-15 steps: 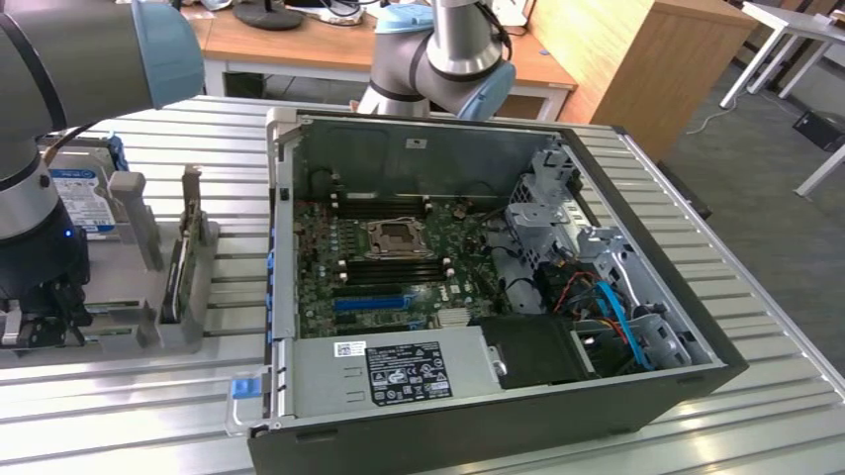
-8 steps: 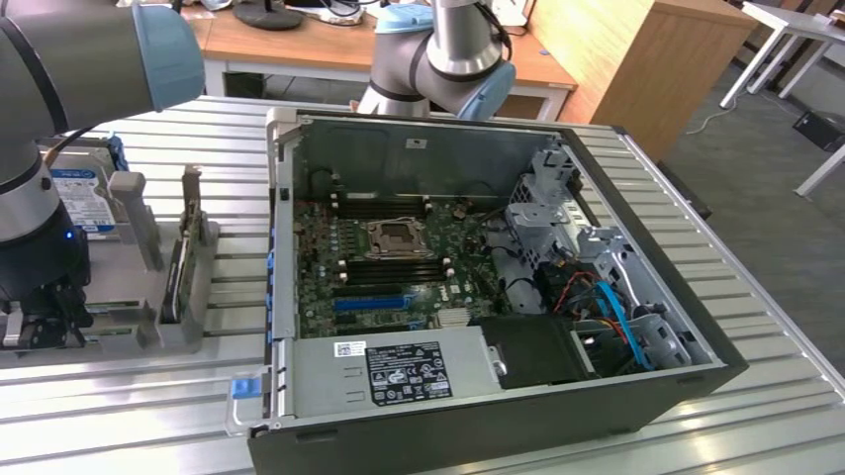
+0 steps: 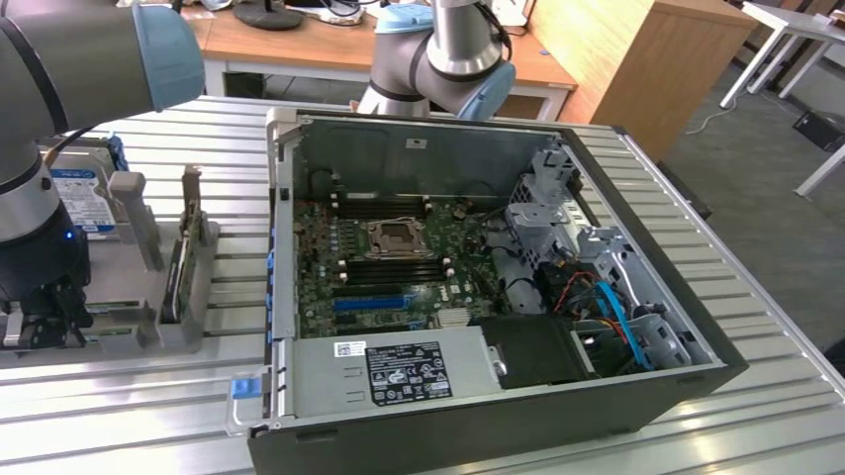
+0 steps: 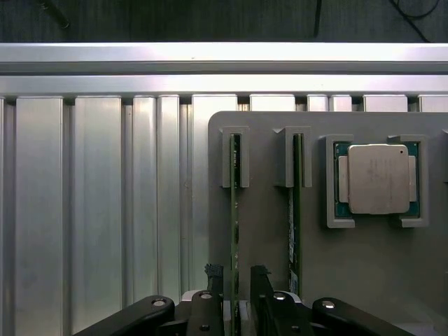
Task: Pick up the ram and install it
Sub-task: 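Pick up the ram and move it above insertion slot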
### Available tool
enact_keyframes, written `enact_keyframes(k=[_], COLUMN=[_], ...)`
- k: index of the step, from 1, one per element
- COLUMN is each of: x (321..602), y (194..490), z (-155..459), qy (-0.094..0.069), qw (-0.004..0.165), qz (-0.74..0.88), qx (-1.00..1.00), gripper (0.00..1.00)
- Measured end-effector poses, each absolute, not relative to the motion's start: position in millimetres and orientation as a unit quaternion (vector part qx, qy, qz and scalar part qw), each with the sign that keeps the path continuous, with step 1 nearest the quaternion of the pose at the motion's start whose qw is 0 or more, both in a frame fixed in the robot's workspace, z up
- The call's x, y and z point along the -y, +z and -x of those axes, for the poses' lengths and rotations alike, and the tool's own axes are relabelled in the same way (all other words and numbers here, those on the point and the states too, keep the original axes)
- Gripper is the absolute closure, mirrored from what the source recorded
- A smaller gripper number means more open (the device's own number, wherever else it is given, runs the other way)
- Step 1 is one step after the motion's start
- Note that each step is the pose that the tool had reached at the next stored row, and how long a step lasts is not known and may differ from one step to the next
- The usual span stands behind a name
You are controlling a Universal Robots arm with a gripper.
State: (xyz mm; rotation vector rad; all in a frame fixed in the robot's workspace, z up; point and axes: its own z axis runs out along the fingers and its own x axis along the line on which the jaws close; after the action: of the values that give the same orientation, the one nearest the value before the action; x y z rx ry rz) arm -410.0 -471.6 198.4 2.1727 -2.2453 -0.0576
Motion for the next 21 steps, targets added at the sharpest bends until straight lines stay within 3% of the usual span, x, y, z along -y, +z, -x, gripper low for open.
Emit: enact_keyframes(k=[3,4,21], x=[471.6,471.6,471.6], y=[198.4,198.4,199.5], z=[410.0,410.0,406.4], qy=[-0.018,-0.018,-0.019], qw=[0.008,0.008,0.009], qz=[-0.695,-0.695,-0.695], qx=[0.718,0.719,0.719], gripper=[0.71,0.78,0.78])
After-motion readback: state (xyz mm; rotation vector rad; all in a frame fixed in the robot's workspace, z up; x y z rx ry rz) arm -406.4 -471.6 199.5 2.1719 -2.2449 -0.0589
